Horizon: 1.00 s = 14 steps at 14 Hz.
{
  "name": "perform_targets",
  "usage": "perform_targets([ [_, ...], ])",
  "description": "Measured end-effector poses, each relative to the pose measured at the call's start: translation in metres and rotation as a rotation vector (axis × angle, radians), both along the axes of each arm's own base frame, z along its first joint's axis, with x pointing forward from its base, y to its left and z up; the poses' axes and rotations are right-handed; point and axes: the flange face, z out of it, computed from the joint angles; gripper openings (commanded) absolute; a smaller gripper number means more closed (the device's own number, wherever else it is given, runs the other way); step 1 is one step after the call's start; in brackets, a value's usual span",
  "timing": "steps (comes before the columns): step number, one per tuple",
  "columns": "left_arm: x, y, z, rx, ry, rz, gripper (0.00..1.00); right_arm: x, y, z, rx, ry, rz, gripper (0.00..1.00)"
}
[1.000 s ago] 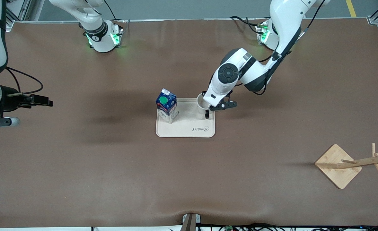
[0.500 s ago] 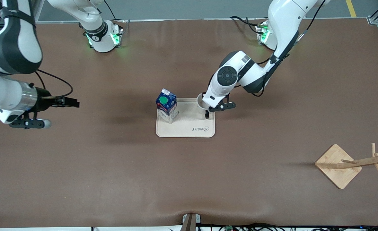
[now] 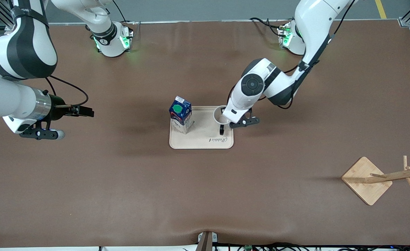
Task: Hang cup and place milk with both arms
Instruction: 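Grasp the mug rim with the left gripper while the right gripper approaches, then carry the mug toward the stand while the right gripper reaches the milk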
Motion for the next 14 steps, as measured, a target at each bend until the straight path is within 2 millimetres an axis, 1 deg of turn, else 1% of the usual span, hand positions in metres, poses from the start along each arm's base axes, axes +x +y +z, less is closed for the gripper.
perform_targets([
  [1, 0.012, 0.008, 0.014, -0.006, -0.03, 0.015, 0.0, -0.001, 0.011, -0.002, -0.007, 0.006, -0.01, 1.0],
  [3, 0.032, 0.031, 0.054, -0.011, -0.087, 0.056, 0.0, -0.005, 0.037, -0.002, -0.007, 0.013, -0.025, 1.0],
  [6, 0.049, 0.081, 0.111, 0.028, -0.132, 0.108, 0.0, -0.008, 0.078, -0.003, 0.002, -0.013, -0.044, 1.0],
  [8, 0.063, 0.123, 0.143, 0.043, -0.171, 0.142, 0.0, -0.012, 0.119, -0.011, -0.017, -0.027, -0.105, 1.0],
  [11, 0.082, 0.189, 0.188, 0.054, -0.248, 0.237, 0.0, -0.028, 0.193, -0.029, -0.057, -0.032, -0.19, 1.0],
  [13, 0.091, 0.229, 0.215, 0.059, -0.296, 0.303, 0.0, -0.043, 0.229, -0.042, -0.093, -0.013, -0.252, 1.0],
  [14, 0.096, 0.248, 0.226, 0.059, -0.316, 0.336, 0.0, -0.049, 0.242, -0.049, -0.113, -0.001, -0.285, 1.0],
])
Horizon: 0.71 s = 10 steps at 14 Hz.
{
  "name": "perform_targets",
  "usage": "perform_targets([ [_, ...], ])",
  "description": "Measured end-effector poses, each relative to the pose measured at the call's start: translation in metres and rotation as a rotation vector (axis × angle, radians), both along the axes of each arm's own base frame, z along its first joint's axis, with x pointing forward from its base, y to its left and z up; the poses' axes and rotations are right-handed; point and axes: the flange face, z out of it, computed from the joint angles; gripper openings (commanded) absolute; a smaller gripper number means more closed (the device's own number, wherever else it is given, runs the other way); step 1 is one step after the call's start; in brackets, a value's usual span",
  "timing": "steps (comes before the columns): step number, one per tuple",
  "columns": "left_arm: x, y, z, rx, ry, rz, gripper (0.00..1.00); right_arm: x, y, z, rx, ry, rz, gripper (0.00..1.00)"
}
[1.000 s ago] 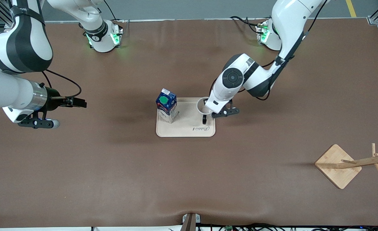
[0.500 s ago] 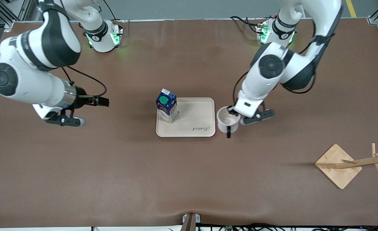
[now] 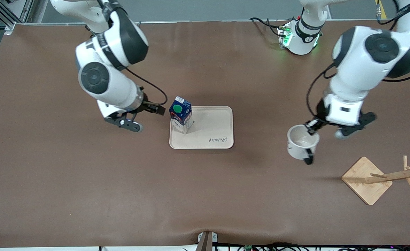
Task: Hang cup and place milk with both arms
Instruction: 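Carry the mug toward the stand while the right gripper reaches the milk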
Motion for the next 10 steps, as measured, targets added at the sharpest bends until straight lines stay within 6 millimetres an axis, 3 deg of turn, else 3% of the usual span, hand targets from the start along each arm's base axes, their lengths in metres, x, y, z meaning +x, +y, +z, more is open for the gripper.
perform_targets([
  [2, 0.011, 0.037, 0.015, -0.003, -0.03, 0.054, 0.0, -0.013, 0.028, -0.013, -0.034, 0.015, -0.065, 1.0],
  [5, 0.019, 0.08, 0.021, 0.002, -0.043, 0.094, 0.0, -0.025, 0.059, -0.034, -0.062, 0.013, -0.126, 1.0],
  [10, 0.024, 0.159, 0.015, 0.03, -0.033, 0.104, 0.0, -0.03, 0.08, -0.059, -0.075, 0.001, -0.165, 1.0],
])
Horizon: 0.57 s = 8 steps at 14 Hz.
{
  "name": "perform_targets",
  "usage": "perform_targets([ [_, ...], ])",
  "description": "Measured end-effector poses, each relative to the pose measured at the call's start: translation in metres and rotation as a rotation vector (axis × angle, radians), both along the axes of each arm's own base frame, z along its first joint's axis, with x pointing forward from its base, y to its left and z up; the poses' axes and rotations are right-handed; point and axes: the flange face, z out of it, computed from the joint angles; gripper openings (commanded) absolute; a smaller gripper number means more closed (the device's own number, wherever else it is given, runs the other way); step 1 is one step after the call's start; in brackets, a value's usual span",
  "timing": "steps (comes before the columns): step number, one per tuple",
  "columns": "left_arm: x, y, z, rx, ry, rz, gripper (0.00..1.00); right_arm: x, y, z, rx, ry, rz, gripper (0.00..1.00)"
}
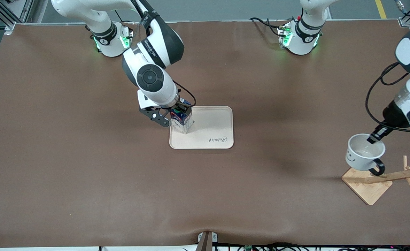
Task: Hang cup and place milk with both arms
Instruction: 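Hang the mug handle on the stand peg while the right gripper grasps milk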
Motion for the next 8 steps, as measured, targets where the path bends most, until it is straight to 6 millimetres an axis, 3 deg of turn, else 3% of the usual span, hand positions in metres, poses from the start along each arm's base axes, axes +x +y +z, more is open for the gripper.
perform_targets([
  [4, -0.003, 0.053, -0.002, 0.026, 0.01, -0.033, 0.0, 0.002, 0.003, -0.005, 0.004, -0.012, -0.004, 1.0],
  [8, -0.007, 0.088, -0.006, -0.013, 0.012, -0.066, 0.0, 0.003, 0.006, -0.02, -0.003, -0.009, -0.004, 1.0],
])
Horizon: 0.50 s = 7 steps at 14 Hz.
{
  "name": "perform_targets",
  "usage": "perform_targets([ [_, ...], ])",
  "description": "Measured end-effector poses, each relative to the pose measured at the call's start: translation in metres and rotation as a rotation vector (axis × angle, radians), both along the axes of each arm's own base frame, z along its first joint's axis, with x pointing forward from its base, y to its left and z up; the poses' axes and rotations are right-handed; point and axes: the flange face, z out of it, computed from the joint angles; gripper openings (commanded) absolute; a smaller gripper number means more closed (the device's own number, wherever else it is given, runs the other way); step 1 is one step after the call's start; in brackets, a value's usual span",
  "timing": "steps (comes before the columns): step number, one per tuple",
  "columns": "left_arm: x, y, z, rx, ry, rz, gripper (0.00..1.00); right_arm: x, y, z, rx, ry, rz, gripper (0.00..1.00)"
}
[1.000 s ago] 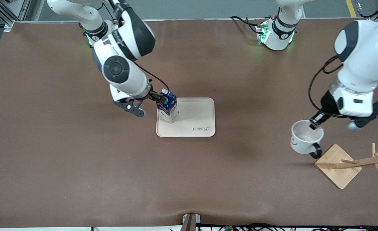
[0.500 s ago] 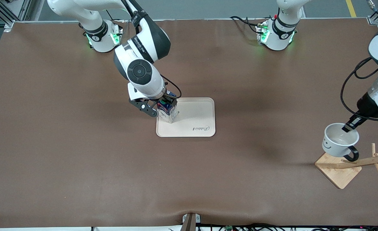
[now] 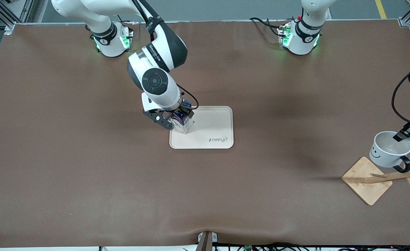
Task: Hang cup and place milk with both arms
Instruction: 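Hang the mug handle on the stand peg while the right gripper grasps milk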
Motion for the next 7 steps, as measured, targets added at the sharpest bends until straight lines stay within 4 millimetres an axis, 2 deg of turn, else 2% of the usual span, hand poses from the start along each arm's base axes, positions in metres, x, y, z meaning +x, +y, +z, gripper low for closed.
perform_targets([
  [1, -0.001, 0.01, -0.002, -0.008, 0.0, -0.004, 0.0, -0.001, 0.001, -0.003, -0.002, 0.002, 0.002, 1.0],
  [2, -0.001, 0.016, -0.004, -0.011, -0.005, -0.006, 0.0, -0.002, 0.003, -0.007, -0.005, 0.005, 0.005, 0.93],
  [3, 0.0, 0.02, -0.006, -0.013, -0.008, -0.005, 0.0, -0.003, 0.006, -0.011, -0.008, 0.007, 0.009, 0.8],
  [5, 0.002, 0.022, -0.01, -0.016, -0.012, -0.004, 0.0, -0.007, 0.015, -0.019, -0.007, 0.001, 0.022, 0.29],
  [6, 0.003, 0.023, -0.012, -0.016, -0.014, -0.006, 0.0, -0.008, 0.018, -0.016, -0.004, -0.004, 0.025, 0.1],
  [7, 0.004, 0.027, -0.014, -0.016, -0.019, -0.006, 0.0, -0.009, 0.019, -0.016, -0.004, -0.004, 0.027, 0.0],
])
